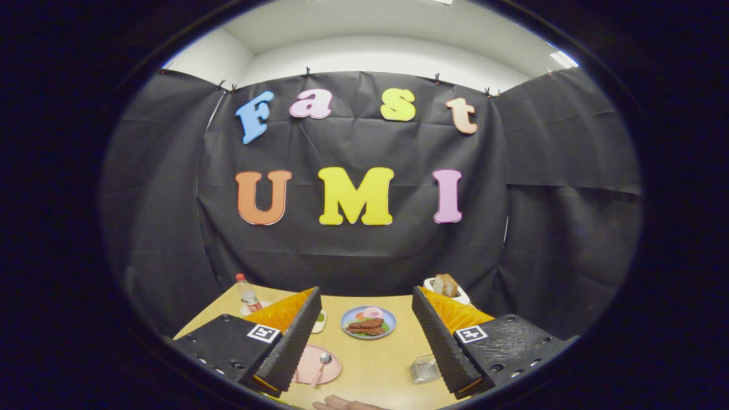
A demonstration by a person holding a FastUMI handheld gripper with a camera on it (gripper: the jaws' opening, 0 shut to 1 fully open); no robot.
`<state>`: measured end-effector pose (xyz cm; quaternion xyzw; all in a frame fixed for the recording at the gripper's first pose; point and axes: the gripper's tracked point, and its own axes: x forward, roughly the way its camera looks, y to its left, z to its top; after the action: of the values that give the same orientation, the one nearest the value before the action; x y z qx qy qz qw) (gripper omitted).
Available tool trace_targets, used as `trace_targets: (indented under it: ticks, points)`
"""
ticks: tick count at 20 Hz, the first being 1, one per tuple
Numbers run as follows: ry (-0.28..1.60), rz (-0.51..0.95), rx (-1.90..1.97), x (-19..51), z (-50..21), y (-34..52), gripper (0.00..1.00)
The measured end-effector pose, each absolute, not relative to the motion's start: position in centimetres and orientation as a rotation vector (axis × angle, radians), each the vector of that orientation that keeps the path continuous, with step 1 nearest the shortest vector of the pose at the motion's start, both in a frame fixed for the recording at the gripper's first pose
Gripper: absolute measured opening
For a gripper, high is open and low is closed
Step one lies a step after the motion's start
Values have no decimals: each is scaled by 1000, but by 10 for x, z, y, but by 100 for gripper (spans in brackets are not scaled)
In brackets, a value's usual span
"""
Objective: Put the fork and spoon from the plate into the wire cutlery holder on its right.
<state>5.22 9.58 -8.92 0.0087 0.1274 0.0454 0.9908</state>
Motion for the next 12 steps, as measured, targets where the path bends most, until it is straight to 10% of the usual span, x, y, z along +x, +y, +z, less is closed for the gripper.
trace_targets:
  ticks: [12]
  points:
    - [640, 136, -32, 63, -286, 168, 96]
